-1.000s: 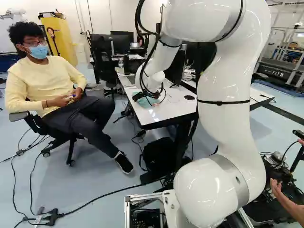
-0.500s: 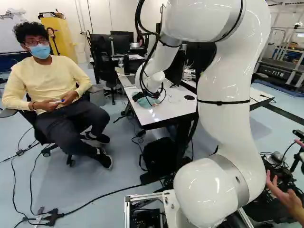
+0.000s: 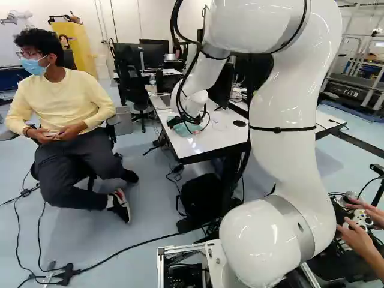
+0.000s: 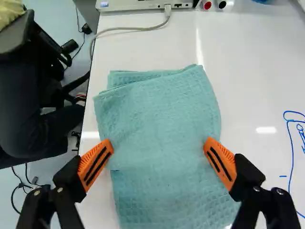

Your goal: Clean the table with the green towel

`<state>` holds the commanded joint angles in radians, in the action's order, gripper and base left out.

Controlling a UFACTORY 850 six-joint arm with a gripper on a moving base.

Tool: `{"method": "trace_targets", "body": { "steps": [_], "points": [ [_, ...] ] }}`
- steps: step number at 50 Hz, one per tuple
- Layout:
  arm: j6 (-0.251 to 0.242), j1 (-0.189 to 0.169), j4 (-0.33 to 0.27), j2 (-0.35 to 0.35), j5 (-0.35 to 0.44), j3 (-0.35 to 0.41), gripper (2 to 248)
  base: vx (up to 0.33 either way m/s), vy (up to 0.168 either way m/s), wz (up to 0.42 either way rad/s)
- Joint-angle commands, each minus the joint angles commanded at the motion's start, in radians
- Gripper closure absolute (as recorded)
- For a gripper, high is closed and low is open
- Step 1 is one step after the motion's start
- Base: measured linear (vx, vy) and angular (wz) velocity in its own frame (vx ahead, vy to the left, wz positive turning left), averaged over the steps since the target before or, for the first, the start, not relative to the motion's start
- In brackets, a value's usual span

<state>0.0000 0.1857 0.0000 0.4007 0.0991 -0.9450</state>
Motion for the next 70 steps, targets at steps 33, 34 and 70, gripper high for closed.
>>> {"method": "trace_targets", "body": {
  "steps": [33,34,70],
  "points": [
    [0.000,0.000,0.000,0.000,0.000,0.000,3,0.000,0.000,0.000],
    [0.000,0.000,0.000,0.000,0.000,0.000,3,0.000,0.000,0.000],
    [0.000,0.000,0.020,0.000,0.126,0.000,3,-0.002,0.000,0.000]
  ]
}}
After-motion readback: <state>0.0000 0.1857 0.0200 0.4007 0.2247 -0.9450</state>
